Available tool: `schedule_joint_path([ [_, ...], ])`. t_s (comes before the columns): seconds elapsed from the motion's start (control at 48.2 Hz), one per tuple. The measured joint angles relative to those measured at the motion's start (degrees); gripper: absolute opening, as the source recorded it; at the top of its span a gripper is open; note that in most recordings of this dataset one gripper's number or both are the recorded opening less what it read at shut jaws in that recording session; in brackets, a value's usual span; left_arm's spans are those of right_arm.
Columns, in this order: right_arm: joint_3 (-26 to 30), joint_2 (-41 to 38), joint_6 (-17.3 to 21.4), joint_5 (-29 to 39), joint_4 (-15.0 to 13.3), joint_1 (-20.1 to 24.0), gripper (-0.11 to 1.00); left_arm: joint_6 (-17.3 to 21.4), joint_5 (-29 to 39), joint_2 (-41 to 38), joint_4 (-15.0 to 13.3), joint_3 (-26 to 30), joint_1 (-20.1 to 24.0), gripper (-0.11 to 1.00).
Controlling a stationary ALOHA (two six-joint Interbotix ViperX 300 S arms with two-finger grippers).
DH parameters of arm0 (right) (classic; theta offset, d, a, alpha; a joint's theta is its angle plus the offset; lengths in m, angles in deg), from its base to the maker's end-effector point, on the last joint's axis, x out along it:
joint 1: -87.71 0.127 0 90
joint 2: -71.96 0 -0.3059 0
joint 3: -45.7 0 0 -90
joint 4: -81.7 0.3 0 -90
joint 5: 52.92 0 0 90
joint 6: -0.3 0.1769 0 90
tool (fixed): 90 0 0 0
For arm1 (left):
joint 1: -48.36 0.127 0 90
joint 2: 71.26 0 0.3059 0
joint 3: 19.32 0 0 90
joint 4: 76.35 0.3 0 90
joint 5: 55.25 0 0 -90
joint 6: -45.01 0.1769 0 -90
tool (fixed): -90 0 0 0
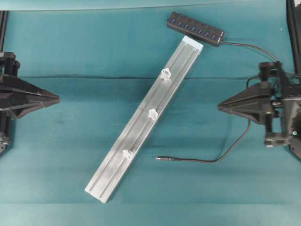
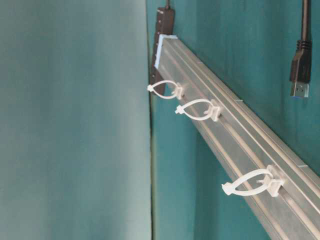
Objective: Pass the USB cable through three rings with both arms.
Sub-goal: 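Move the right gripper down to the black USB cable's plug end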
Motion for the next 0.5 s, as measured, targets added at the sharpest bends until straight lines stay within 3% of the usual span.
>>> schedule_joint_path([
  [0.311, 7.03, -10.81, 7.56, 10.46, 0.00, 1.49, 0.00, -0.09, 0.44, -0.79, 0.00, 0.62, -0.09, -0.01],
  [0.498, 12.66, -18.46, 8.26, 18.72, 0.00, 3.08, 0.00, -0.09, 0.62, -0.79, 0.00, 0.62, -0.09, -0.01],
])
